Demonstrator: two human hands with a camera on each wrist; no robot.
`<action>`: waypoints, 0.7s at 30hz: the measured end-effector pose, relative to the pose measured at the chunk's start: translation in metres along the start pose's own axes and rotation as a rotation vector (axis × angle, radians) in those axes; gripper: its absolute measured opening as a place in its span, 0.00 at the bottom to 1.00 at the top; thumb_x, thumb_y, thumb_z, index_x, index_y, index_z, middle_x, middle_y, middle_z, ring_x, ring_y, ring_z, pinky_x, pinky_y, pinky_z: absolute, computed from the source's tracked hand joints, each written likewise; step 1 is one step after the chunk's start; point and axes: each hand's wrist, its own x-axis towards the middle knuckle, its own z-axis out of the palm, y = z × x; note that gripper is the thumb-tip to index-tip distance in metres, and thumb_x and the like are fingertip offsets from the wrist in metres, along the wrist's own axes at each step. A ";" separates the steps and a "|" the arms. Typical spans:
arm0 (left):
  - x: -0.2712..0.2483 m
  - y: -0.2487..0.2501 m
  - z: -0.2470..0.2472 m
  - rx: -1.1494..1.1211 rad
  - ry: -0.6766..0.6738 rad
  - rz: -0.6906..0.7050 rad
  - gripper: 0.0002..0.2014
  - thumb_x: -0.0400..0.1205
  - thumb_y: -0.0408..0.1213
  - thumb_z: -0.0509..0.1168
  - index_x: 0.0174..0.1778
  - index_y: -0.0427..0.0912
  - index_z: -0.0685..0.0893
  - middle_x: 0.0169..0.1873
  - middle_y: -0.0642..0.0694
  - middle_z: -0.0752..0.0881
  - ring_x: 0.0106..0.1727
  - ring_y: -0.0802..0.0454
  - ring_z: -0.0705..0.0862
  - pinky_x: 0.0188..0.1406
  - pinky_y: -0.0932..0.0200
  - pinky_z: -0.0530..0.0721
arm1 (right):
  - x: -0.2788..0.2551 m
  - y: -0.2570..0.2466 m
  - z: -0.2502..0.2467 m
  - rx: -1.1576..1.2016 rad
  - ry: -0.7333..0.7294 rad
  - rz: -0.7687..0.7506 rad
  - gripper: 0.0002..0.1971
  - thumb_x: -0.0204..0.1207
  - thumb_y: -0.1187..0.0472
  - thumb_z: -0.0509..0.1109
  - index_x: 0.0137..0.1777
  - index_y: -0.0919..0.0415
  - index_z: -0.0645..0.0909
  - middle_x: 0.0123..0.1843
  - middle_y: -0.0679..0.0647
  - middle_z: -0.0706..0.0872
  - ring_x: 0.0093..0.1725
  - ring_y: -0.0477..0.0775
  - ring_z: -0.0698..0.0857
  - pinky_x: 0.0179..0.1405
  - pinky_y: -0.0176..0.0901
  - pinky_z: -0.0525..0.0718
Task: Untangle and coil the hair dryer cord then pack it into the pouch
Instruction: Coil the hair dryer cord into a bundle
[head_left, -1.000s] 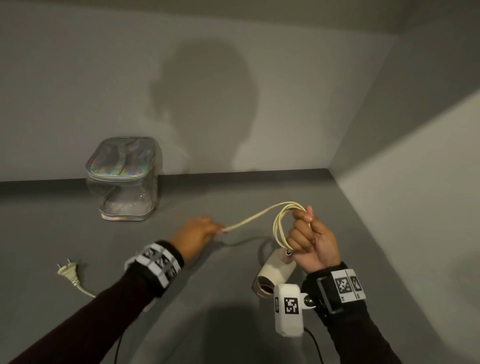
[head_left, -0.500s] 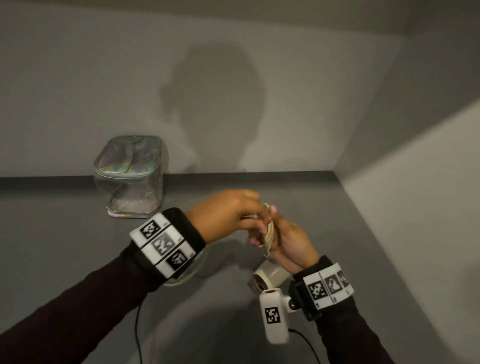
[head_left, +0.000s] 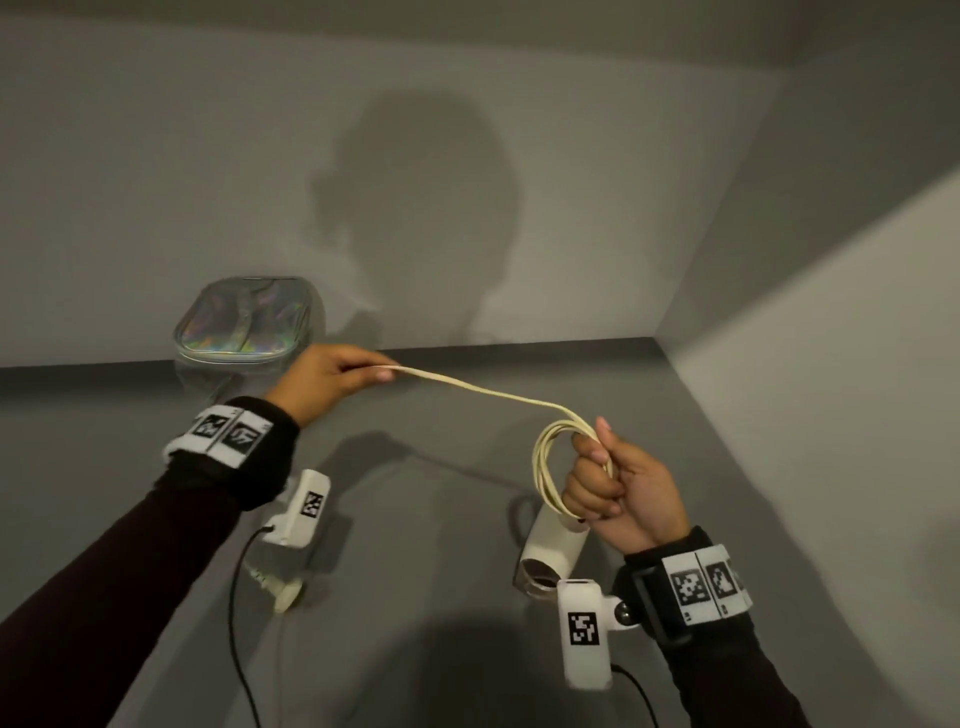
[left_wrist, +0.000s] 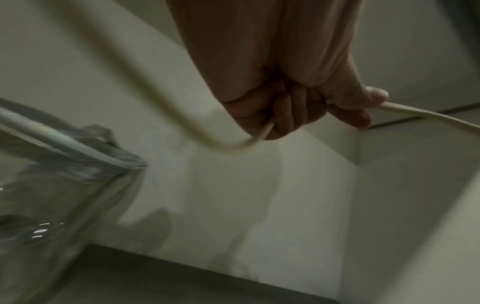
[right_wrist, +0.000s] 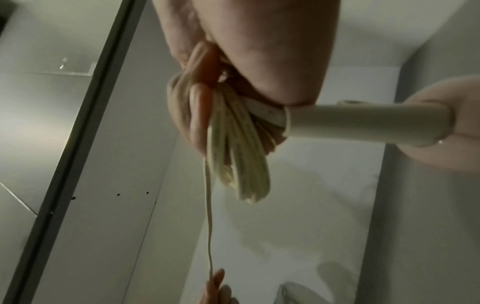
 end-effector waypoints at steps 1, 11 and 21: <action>-0.004 -0.006 -0.006 -0.028 0.044 -0.011 0.23 0.73 0.25 0.67 0.33 0.66 0.87 0.27 0.79 0.84 0.37 0.80 0.81 0.43 0.86 0.73 | 0.000 0.000 -0.001 0.009 -0.013 0.003 0.18 0.80 0.50 0.55 0.33 0.58 0.71 0.17 0.48 0.59 0.15 0.47 0.57 0.16 0.38 0.59; -0.067 -0.044 0.088 0.541 -0.474 -0.197 0.17 0.82 0.50 0.55 0.62 0.46 0.79 0.54 0.43 0.83 0.63 0.43 0.79 0.59 0.58 0.71 | 0.016 0.009 0.007 0.036 0.043 -0.047 0.19 0.81 0.50 0.49 0.34 0.57 0.72 0.19 0.48 0.58 0.16 0.47 0.57 0.19 0.36 0.65; -0.085 0.027 0.088 0.720 -0.405 0.739 0.14 0.81 0.49 0.54 0.42 0.50 0.83 0.30 0.52 0.84 0.31 0.54 0.81 0.32 0.63 0.79 | 0.028 0.008 0.017 -0.134 0.254 -0.207 0.14 0.80 0.52 0.48 0.39 0.57 0.70 0.23 0.49 0.71 0.25 0.49 0.73 0.31 0.38 0.76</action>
